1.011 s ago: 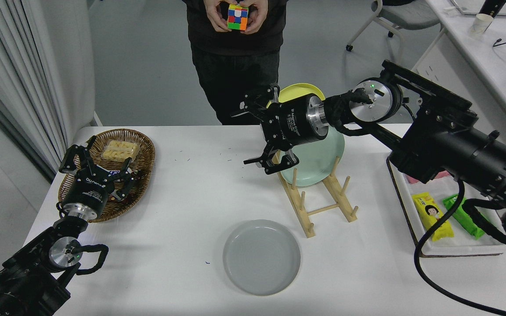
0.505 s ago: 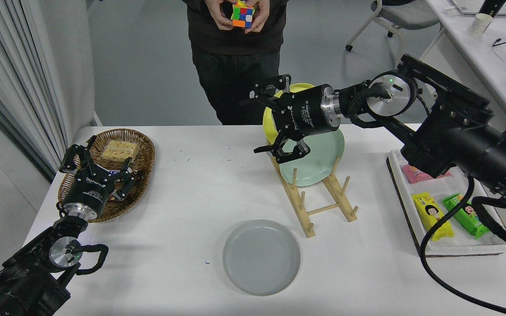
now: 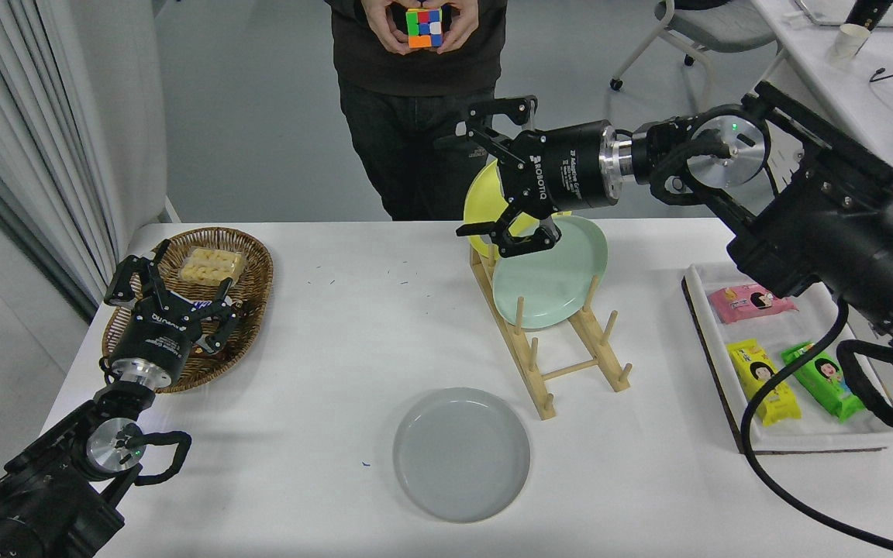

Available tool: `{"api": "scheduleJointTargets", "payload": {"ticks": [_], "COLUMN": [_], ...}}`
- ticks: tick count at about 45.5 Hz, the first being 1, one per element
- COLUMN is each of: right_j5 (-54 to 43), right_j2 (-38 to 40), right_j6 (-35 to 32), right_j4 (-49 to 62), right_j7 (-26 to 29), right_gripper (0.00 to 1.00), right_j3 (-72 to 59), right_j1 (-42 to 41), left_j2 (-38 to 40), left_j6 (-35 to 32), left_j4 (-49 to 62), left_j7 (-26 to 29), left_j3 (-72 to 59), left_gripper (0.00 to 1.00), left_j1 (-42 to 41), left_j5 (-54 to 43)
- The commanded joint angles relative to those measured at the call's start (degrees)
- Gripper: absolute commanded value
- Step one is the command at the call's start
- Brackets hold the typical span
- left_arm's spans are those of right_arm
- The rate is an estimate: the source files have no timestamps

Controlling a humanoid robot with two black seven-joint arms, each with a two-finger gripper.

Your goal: Place the plate on the table

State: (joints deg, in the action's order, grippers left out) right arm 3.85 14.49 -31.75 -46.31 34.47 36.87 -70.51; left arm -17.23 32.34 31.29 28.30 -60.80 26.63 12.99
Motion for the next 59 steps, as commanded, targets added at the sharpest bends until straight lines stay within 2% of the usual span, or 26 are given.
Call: {"api": "scheduleJointTargets", "payload": {"ticks": [1, 8, 18, 26, 30, 40, 52, 59], "right_j5": [-0.4, -0.6, -3.3, -10.8, -13.9, -17.4, -23.8, -23.3], "right_j2": [2.6, 3.5, 4.8, 6.0, 5.9, 5.3, 1.7, 0.3], "right_j6": [-6.4, -7.1, -7.3, -6.8, -6.5, -4.4, -3.0, -2.7], "right_j4": [0.3, 0.3, 0.3, 0.6, 1.0, 4.1, 18.2, 24.4], "right_j7": [-9.2, -13.0, -23.4, -36.6, -41.3, -47.6, -58.2, -59.1], "right_gripper": [0.99, 0.99, 0.99, 0.99, 0.99, 0.99, 0.99, 0.99], "right_j3": [-1.4, -1.3, -1.0, -0.7, -0.6, -1.5, -1.8, -5.1], "right_j1": [2.5, 4.0, 5.3, 7.6, 8.8, 10.0, 10.8, 10.7], "left_j2": [0.0, 0.0, 0.0, 0.0, 0.0, 0.0, 0.0, 0.0], "left_j6": [0.0, 0.0, 0.0, 0.0, 0.0, 0.0, 0.0, 0.0], "left_j4": [0.0, 0.0, 0.0, 0.0, 0.0, 0.0, 0.0, 0.0], "left_j7": [0.0, 0.0, 0.0, 0.0, 0.0, 0.0, 0.0, 0.0], "left_j3": [0.0, 0.0, 0.0, 0.0, 0.0, 0.0, 0.0, 0.0], "left_gripper": [0.98, 0.98, 0.98, 0.98, 0.98, 0.98, 0.98, 0.98], "left_j1": [0.0, 0.0, 0.0, 0.0, 0.0, 0.0, 0.0, 0.0], "left_j5": [0.0, 0.0, -0.1, 0.0, 0.0, 0.0, -0.1, 0.0]}}
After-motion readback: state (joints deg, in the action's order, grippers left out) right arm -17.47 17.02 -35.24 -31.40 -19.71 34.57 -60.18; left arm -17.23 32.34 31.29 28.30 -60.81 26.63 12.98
